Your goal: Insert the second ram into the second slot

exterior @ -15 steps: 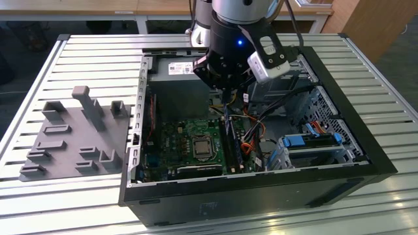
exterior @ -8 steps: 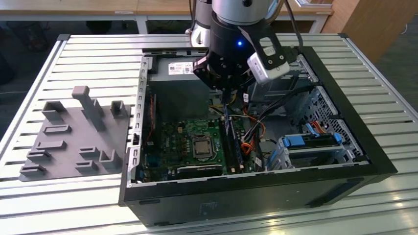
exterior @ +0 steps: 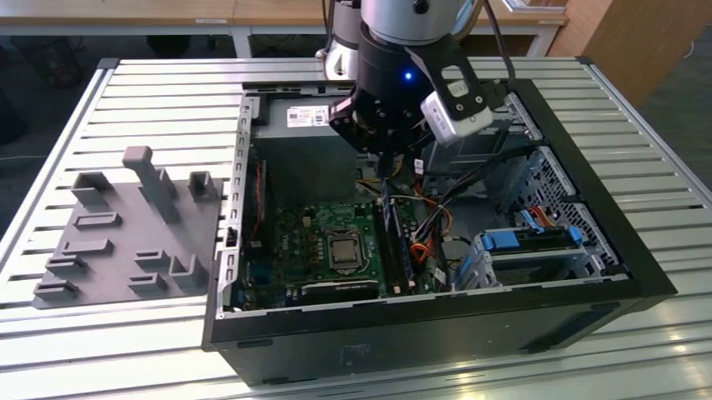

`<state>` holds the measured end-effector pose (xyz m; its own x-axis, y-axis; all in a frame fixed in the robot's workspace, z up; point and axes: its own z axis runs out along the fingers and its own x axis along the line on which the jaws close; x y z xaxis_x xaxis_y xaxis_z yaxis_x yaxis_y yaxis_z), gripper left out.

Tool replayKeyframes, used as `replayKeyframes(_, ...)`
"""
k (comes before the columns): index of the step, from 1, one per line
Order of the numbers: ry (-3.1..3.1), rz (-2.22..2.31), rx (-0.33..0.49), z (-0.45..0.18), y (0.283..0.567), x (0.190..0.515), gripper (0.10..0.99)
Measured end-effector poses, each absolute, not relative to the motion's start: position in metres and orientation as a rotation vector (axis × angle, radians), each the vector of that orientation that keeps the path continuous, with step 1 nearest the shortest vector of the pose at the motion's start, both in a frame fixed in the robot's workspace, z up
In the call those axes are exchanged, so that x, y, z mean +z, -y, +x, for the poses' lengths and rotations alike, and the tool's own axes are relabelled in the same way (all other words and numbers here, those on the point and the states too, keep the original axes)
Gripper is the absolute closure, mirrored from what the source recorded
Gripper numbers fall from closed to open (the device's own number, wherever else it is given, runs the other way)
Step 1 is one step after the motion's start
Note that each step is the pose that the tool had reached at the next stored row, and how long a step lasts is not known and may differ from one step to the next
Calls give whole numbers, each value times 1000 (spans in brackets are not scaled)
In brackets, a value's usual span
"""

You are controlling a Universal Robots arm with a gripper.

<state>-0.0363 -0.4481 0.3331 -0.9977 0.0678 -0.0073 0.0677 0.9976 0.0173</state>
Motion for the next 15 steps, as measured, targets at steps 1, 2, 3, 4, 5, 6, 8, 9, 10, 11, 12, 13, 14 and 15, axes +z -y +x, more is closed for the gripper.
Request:
replayKeyframes(1,-3132,106,27,-36,448,333,969)
replayKeyframes(2,-3132,106,27,-36,448,333,969)
replayKeyframes(3,-3132,106,27,-36,448,332,969)
replayKeyframes(4,-3132,106,27,-36,448,332,969)
replayKeyframes(5,-3132,106,27,-36,448,332,969)
replayKeyframes(6,-3132,106,27,-36,448,332,969)
replayKeyframes(8,-3132,106,27,-36,448,331,969)
replayKeyframes(9,-3132,106,27,-36,448,331,969)
replayKeyframes(10,-3132,106,27,-36,448,331,969)
replayKeyframes(11,-3132,106,27,-36,448,330,969)
replayKeyframes(12,-3132,106,27,-36,448,330,969)
replayKeyframes(13,-3132,106,27,-36,448,330,969)
replayKeyframes(14,-3132,106,27,-36,448,329,969)
replayKeyframes(15,-3132,106,27,-36,448,329,969)
